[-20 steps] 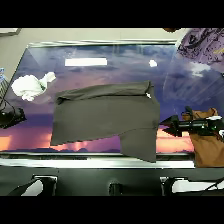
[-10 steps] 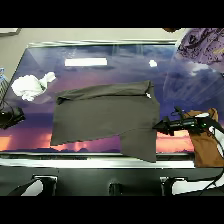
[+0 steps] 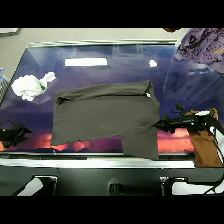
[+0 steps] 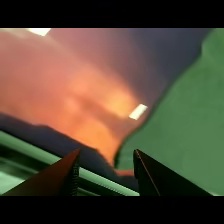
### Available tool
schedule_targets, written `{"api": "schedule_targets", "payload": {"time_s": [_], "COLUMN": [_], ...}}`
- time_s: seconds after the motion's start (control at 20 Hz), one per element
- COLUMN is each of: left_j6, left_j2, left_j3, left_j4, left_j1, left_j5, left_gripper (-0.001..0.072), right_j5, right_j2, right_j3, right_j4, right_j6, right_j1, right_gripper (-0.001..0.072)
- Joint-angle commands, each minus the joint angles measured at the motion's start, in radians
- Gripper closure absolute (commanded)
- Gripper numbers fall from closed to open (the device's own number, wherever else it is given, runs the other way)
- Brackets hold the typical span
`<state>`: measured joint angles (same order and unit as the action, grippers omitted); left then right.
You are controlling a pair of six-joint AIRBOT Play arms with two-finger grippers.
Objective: Fold the clothes and pants, and hang the long-sleeved shirts on hangers.
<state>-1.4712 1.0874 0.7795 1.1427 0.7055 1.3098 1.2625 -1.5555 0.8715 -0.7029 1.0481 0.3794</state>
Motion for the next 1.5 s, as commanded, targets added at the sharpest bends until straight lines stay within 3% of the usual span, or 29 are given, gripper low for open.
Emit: {"api": "schedule_targets", "payload": {"time_s": [0.0,0.15,0.6,0.7,1.05,1.45], "left_j6": [0.150,0.235,0.233,0.230,0.233,0.226], "left_j2": [0.003,0.019,0.104,0.117,0.104,0.095], "left_j3": [-0.145,-0.236,-0.281,-0.280,-0.253,-0.204], "left_j4": [-0.154,-0.243,-0.264,-0.264,-0.249,-0.209], "left_j1": [0.056,0.040,-0.054,-0.057,-0.053,0.071], "left_j5": [-0.021,-0.030,-0.084,-0.089,-0.043,0.020], "left_gripper": [0.0311,0.0311,0.0308,0.0164,0.0164,0.0164], "right_j5": [0.019,0.018,0.022,0.022,0.032,0.032], "right_j2": [0.065,0.105,0.134,0.134,0.134,0.134], "right_j3": [0.001,0.001,0.001,0.001,0.001,0.001], "right_j4": [0.008,0.010,0.013,0.015,0.014,0.014], "right_j6": [0.019,0.035,0.058,0.060,0.064,0.063], "right_j1": [-0.001,-0.001,-0.001,-0.001,-0.001,-0.001], "right_gripper": [0.0682,0.0682,0.0682,0.0682,0.0682,0.0682]}}
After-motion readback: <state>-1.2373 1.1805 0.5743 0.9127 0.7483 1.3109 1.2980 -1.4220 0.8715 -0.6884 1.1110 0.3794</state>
